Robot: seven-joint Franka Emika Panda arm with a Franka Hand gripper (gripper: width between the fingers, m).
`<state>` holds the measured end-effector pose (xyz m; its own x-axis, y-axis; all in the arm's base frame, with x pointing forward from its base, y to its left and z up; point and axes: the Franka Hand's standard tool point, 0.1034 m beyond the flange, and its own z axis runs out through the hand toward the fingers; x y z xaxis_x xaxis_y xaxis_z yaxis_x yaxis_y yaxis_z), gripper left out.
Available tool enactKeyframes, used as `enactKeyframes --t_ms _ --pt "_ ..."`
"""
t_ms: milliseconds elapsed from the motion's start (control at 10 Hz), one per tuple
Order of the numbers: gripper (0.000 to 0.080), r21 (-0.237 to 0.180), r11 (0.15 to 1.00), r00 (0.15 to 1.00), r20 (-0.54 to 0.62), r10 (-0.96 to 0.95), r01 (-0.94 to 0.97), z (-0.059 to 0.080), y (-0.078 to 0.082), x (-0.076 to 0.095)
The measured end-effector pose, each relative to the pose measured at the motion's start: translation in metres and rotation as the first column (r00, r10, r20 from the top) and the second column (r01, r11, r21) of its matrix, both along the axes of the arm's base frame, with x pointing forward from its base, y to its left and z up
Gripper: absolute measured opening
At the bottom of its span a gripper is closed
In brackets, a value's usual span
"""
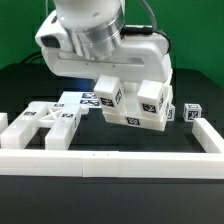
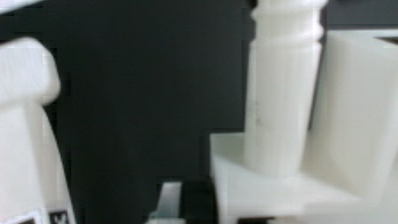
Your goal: Assemble chair
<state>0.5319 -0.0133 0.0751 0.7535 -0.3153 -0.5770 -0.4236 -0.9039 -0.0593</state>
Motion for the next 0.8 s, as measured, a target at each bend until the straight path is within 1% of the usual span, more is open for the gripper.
enactKeyframes --t_ms 100,200,300,400,500,600,700,800 --pt "0.0032 0.036 0.999 0.998 -0.046 0.031 -0.03 0.001 0.003 0.001" --pt "0.0032 0.054 0.998 0.997 -0.055 0.045 -0.042 0.001 0.001 0.005" --pt "0.0032 0.086 0.996 0.991 -0.125 0.049 -0.039 0.005 -0.001 -0.002" --pt "0.0032 0.111 0.993 0.981 -0.188 0.054 -0.034 0.005 -0.005 -0.004" --pt "0.0032 0.125 0.992 0.969 -0.24 0.061 -0.031 0.002 -0.007 -0.007" --pt "0.0032 0.148 0.989 0.946 -0.317 0.071 -0.025 -0.001 -0.01 -0.013" --pt "0.0032 0.163 0.986 0.928 -0.365 0.079 -0.02 -0.01 -0.015 -0.014" --pt "0.0032 0.164 0.986 0.921 -0.382 0.079 -0.017 -0.018 -0.018 -0.014"
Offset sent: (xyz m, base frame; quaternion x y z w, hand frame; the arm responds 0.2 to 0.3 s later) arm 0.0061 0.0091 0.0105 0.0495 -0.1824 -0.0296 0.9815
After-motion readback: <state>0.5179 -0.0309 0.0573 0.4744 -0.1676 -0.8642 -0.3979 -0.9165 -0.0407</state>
